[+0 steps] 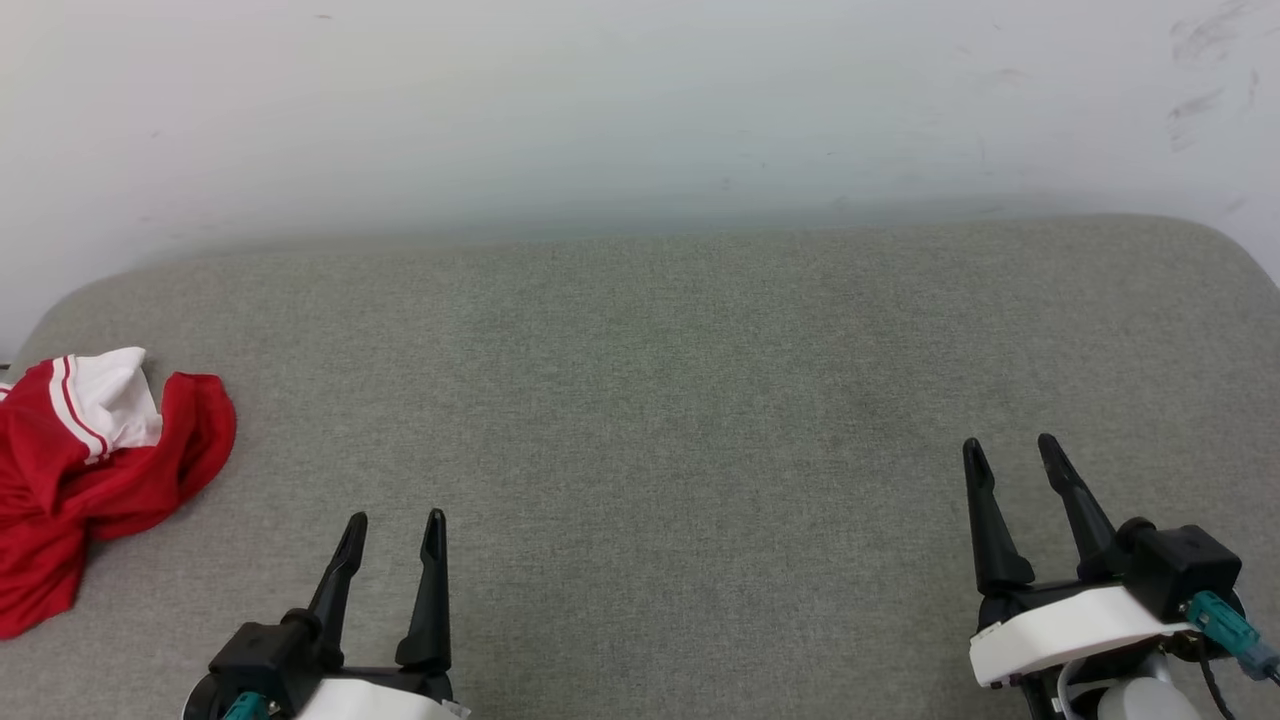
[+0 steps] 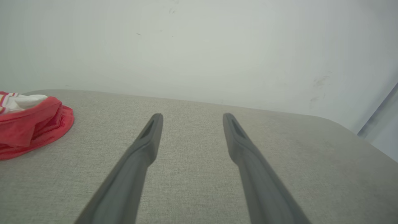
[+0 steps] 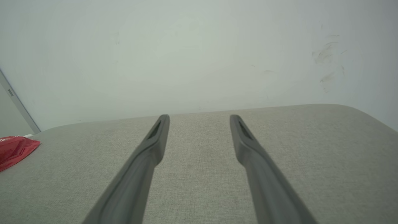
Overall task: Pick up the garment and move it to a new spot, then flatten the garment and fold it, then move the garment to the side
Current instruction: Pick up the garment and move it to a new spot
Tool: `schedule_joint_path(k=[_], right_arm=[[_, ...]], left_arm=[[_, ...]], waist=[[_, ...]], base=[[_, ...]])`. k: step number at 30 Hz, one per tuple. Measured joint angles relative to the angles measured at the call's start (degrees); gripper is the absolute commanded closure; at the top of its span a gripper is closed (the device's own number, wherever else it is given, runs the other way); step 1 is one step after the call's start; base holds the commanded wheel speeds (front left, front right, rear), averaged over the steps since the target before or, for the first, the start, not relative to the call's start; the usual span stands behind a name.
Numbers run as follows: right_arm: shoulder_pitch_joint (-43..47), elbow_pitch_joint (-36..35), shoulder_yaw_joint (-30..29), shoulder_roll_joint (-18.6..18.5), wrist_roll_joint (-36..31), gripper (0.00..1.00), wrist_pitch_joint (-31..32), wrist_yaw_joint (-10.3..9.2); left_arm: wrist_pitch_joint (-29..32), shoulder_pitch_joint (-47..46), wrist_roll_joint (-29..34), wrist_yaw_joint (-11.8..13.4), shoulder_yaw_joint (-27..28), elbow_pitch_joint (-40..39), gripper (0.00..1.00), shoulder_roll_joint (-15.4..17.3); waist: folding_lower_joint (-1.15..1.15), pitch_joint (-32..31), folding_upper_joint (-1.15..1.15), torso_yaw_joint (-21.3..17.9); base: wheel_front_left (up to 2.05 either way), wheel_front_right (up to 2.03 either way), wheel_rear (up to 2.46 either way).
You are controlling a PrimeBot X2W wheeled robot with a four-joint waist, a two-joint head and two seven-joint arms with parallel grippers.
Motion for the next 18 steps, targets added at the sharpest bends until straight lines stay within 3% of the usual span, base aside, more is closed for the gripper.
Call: schedule_joint_path(k=[8,18], right_arm=[[0.2,0.6,1.4,0.0,1.0,0.0,0.0,0.0],[1.2,1.0,4.4,0.0,1.6,0.0,0.0,0.0]], left_arm=[[0.0,-0.3,0.8,0.6,0.9,0.3,0.0,0.0],[0.0,0.3,1.5,0.8,1.6,0.6,0.0,0.0]], waist=[[0.0,-0.4,0.0,2.0],[0.0,-1.2,0.0,7.6]], base=[[0.0,0.0,0.0],[0.0,0.0,0.0]])
